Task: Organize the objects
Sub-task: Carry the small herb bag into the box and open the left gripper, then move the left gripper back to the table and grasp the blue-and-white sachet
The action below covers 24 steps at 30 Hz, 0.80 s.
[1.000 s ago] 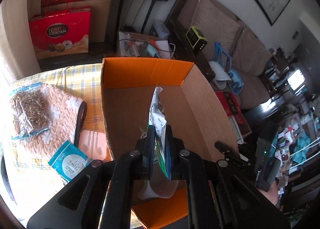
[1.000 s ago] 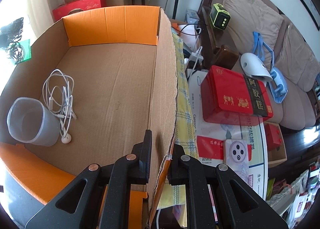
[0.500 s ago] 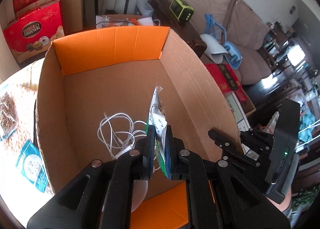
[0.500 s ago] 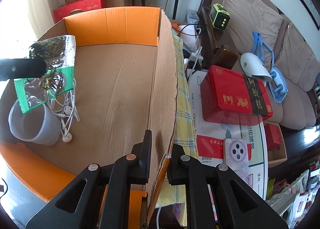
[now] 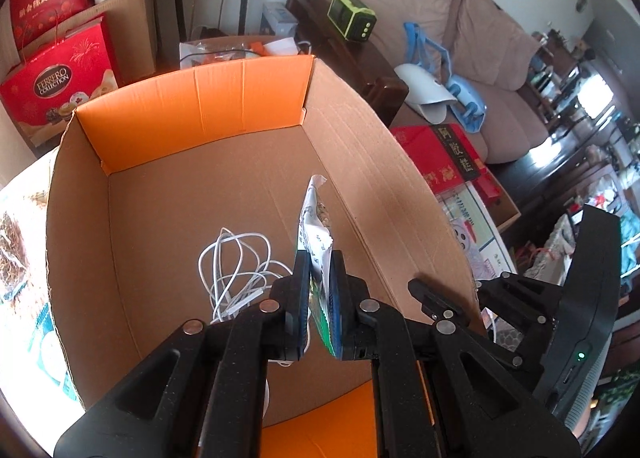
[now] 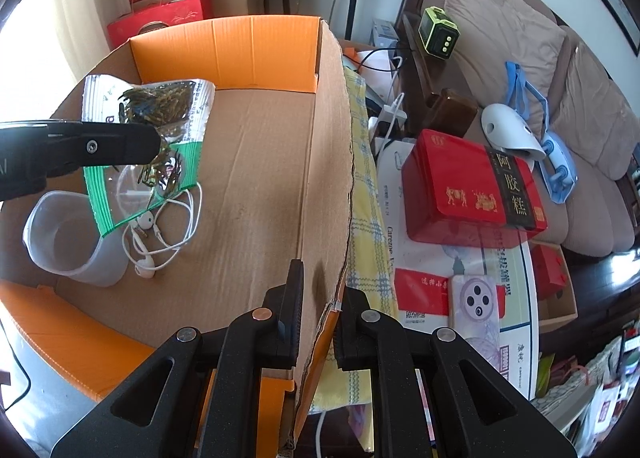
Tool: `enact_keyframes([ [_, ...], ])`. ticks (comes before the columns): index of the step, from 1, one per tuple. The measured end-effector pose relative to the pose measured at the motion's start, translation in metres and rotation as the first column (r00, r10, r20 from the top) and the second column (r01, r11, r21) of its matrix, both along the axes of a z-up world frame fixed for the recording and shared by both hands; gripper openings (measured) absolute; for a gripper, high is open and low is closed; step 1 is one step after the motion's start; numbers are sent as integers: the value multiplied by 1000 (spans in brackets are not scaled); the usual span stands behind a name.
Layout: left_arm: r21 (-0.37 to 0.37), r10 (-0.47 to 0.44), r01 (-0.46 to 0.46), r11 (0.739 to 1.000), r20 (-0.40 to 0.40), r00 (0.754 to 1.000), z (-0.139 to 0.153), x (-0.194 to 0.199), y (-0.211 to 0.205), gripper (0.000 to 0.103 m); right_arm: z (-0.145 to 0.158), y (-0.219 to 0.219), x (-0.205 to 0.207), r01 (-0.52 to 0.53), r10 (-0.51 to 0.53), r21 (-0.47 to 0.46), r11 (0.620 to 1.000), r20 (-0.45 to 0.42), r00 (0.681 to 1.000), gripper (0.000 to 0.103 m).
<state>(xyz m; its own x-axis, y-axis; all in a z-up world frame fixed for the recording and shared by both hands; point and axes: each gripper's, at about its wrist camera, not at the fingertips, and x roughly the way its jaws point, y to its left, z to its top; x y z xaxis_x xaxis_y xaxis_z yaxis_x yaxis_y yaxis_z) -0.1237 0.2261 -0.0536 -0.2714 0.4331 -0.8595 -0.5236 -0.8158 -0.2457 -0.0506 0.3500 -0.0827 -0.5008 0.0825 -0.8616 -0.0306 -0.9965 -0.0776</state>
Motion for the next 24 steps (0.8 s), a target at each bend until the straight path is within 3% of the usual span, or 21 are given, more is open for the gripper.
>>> enact_keyframes([
  [7, -65, -39, 41, 997, 35, 999, -17, 0, 23, 9, 0, 0, -1, 4, -4, -5, 1000, 0, 1000, 11],
  [9, -80, -50, 53, 995, 38, 998, -19, 4, 27, 22, 0, 0, -1, 3, -3, -5, 1000, 0, 1000, 11],
  [11, -58, -46, 48, 997, 35, 998, -17, 8, 24, 45, 0, 0, -1, 3, -3, -5, 1000, 1, 1000, 11],
  [13, -29, -33, 34, 999, 41, 999, -14, 9, 18, 50, 0, 0, -1, 3, -3, -5, 1000, 0, 1000, 11],
  [22, 43, 15, -17, 999, 46, 999, 7, -5, -16, 50, 0, 0, -1, 2, -2, -5, 1000, 2, 1000, 11],
  [24, 49, 35, -36, 998, 31, 999, 14, -7, -27, 55, 0, 0, -1, 2, -2, -5, 1000, 3, 1000, 11],
])
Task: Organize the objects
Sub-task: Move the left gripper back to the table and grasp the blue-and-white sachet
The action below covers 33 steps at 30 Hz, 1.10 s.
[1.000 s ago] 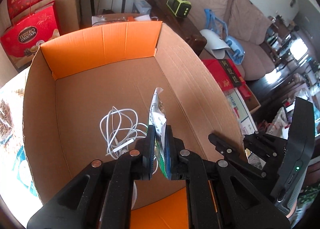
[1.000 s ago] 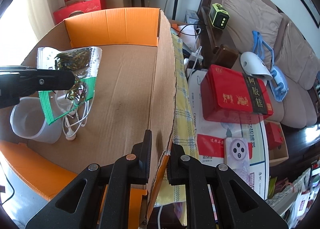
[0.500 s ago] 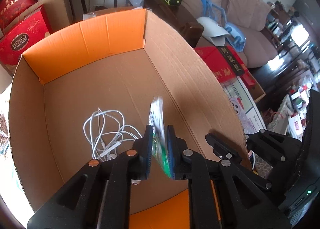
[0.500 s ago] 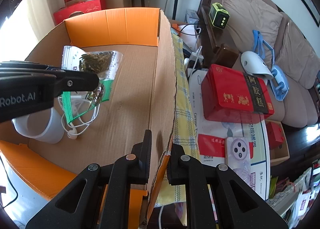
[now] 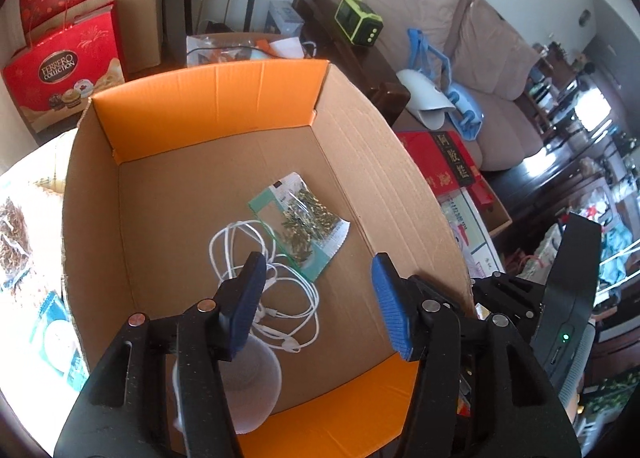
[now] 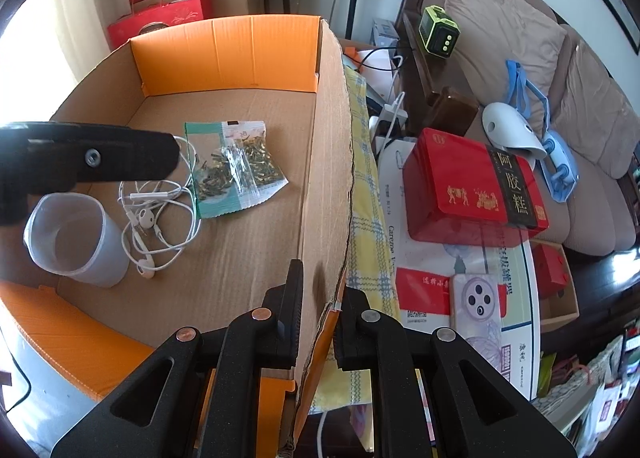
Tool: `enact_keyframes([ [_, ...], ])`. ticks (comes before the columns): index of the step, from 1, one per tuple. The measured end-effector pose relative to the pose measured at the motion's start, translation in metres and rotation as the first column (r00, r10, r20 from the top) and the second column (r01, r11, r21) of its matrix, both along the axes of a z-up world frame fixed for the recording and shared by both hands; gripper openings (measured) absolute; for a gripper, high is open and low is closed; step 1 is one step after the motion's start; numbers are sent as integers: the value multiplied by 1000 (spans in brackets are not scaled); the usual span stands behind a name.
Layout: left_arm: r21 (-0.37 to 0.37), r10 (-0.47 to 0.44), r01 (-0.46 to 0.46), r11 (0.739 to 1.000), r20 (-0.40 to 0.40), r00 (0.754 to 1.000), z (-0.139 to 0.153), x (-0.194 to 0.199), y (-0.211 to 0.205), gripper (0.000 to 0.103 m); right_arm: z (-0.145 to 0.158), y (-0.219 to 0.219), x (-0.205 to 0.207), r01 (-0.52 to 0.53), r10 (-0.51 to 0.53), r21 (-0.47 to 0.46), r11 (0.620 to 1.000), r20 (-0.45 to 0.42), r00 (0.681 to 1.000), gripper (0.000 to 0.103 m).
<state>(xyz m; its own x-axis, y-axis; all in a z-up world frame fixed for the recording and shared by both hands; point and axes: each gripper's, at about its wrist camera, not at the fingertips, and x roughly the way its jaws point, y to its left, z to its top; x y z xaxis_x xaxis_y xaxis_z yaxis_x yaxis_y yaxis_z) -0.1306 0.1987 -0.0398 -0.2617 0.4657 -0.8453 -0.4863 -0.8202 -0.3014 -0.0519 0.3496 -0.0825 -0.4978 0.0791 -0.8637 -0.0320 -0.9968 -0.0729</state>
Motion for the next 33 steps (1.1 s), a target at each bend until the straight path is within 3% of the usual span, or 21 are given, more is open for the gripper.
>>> enact_keyframes([
  [2, 7, 25, -25, 1000, -23, 999, 7, -1, -13, 67, 0, 0, 0, 0, 0, 0, 1000, 0, 1000, 11],
  [7, -20, 59, -61, 998, -98, 993, 24, 2, -40, 70, 0, 1, 0, 0, 0, 1, 1000, 0, 1000, 11],
  [10, -19, 80, -83, 996, -126, 989, 30, 3, -58, 84, 0, 1, -1, 1, -1, 1, 1000, 0, 1000, 11],
  [14, -35, 129, -137, 990, -163, 978, 34, 3, -82, 91, 0, 1, -1, 4, -4, 1, 1000, 0, 1000, 11],
  [24, -60, 219, -233, 971, -187, 958, 27, 2, -142, 92, -1, 2, -2, 7, -7, 3, 1000, -2, 1000, 11],
  [33, -93, 323, -337, 937, -141, 936, -4, -7, -197, 92, -1, 2, -1, 6, -6, 3, 1000, -2, 1000, 12],
])
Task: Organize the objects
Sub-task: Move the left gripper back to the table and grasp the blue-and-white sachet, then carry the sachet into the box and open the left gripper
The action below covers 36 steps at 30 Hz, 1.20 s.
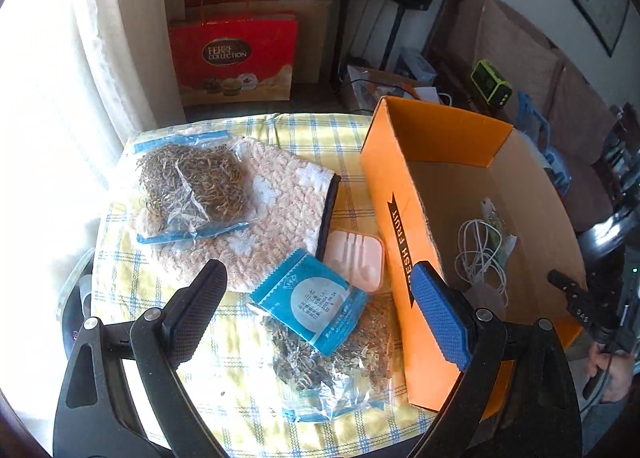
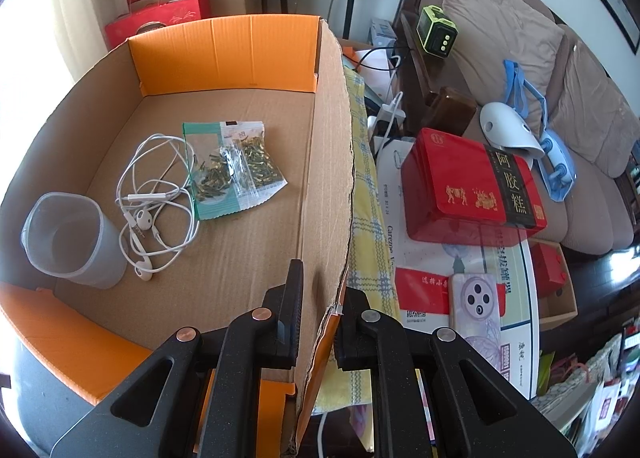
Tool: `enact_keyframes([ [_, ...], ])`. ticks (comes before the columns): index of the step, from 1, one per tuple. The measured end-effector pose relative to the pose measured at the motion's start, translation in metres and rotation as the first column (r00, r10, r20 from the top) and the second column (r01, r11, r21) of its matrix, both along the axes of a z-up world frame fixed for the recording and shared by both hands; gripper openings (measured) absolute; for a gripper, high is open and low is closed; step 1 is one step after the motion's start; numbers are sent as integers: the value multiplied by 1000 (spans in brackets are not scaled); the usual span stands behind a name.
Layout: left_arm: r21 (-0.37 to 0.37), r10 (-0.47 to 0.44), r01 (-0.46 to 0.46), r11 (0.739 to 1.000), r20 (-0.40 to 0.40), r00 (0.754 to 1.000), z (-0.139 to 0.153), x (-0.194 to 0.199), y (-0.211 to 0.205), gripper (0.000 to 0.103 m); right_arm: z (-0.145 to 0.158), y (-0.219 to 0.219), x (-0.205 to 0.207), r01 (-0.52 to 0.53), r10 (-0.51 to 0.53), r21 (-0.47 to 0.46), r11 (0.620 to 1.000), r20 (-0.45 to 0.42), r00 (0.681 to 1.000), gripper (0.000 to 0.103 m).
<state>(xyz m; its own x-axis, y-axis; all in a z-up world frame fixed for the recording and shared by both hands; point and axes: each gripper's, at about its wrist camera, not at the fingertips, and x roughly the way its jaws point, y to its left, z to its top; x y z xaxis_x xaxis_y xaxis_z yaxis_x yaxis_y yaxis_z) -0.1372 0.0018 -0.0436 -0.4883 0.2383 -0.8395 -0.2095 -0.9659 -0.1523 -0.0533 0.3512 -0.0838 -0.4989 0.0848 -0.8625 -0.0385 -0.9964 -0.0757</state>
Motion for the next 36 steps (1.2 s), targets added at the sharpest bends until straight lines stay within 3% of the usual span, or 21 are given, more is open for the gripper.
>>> enact_keyframes([
  [7, 21, 48, -50, 999, 78, 996, -31, -7, -26, 92, 0, 0, 0, 0, 0, 1, 1000, 1, 1000, 12],
  [12, 75, 61, -71, 995, 137, 989, -48, -15, -34, 80, 0, -1, 1, 1, -1, -1, 1000, 0, 1000, 12],
  [18, 127, 57, -82, 988, 189, 980, -61, -24, -33, 60, -1, -1, 1, 1, -1, 0, 1000, 1, 1000, 12],
  [22, 163, 61, -99, 982, 224, 973, -67, -28, -35, 31, -1, -1, 1, 0, 0, 0, 1000, 1, 1000, 12],
  [26, 164, 54, -91, 982, 217, 975, -67, -28, -33, 11, -1, -1, 1, 0, 0, 1, 1000, 0, 1000, 12],
  [29, 170, 44, -77, 982, 189, 981, -59, -25, -33, 3, -1, -1, 1, 0, 0, 1, 1000, 1, 1000, 12],
  [36, 197, 12, -35, 980, 117, 993, -26, -21, -28, 0, -1, -1, 1, 0, 0, 0, 1000, 2, 1000, 12],
])
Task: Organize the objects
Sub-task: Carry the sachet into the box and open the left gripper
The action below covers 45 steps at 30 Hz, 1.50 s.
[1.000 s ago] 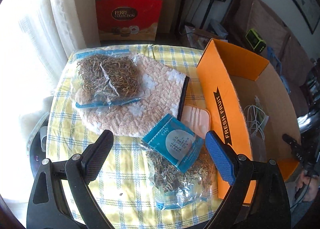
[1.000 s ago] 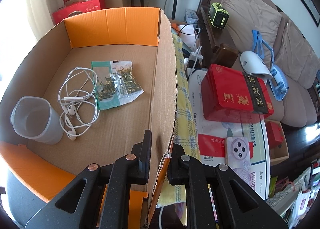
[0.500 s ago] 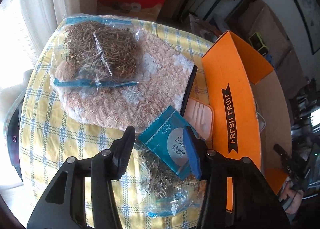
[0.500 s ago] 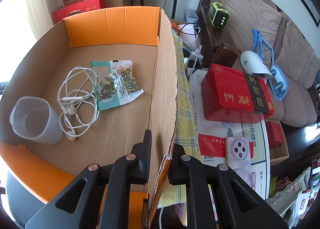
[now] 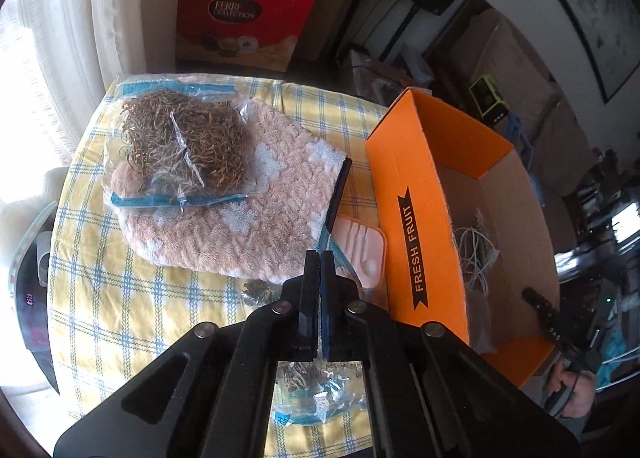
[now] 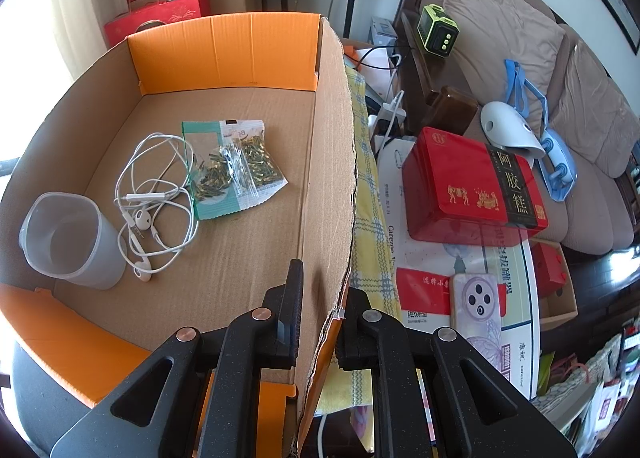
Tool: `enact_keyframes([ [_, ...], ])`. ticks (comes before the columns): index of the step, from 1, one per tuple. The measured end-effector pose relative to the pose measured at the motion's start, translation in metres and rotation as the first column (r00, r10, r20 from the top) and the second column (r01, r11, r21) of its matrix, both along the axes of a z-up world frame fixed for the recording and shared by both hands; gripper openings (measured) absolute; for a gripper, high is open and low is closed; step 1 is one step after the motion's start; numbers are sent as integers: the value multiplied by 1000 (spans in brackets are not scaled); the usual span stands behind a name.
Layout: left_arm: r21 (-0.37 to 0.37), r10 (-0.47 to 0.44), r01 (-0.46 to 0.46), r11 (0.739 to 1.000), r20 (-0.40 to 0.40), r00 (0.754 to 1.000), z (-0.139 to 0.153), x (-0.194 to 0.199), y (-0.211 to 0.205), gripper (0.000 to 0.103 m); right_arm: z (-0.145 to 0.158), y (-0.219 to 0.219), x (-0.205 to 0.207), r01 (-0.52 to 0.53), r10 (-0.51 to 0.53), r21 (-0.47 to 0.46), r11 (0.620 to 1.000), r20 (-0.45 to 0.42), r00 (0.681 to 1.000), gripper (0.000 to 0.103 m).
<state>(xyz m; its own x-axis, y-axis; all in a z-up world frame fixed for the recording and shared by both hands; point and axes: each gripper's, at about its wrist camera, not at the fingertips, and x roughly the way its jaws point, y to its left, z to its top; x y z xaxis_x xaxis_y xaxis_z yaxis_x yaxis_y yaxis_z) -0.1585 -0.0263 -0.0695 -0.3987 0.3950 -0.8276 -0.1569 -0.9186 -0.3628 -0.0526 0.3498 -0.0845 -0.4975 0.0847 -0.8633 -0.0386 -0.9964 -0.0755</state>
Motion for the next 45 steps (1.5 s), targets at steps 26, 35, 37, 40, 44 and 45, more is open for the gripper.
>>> enact_keyframes([
  [26, 140, -268, 290, 947, -152, 951, 104, 39, 115, 0, 0, -2, 0, 0, 0, 3, 1000, 3, 1000, 12],
  [35, 144, -376, 383, 912, -74, 924, 75, 44, 195, 0, 0, -1, 1, -1, 1, 3, 1000, 6, 1000, 12],
  [37, 128, -383, 387, 913, -52, 922, 64, 42, 208, 0, -1, -1, 1, -1, 1, 2, 1000, 5, 1000, 12],
  [40, 129, -394, 394, 910, -22, 919, 50, 43, 222, 0, -1, 0, 2, -1, 1, -1, 1000, 5, 1000, 12],
  [44, 142, -391, 387, 911, 2, 921, 37, 42, 233, 0, -2, 1, 3, -3, 3, 0, 1000, 7, 1000, 12],
  [45, 147, -387, 381, 913, 9, 922, 34, 42, 235, 0, -2, 1, 3, -3, 3, 0, 1000, 6, 1000, 12],
])
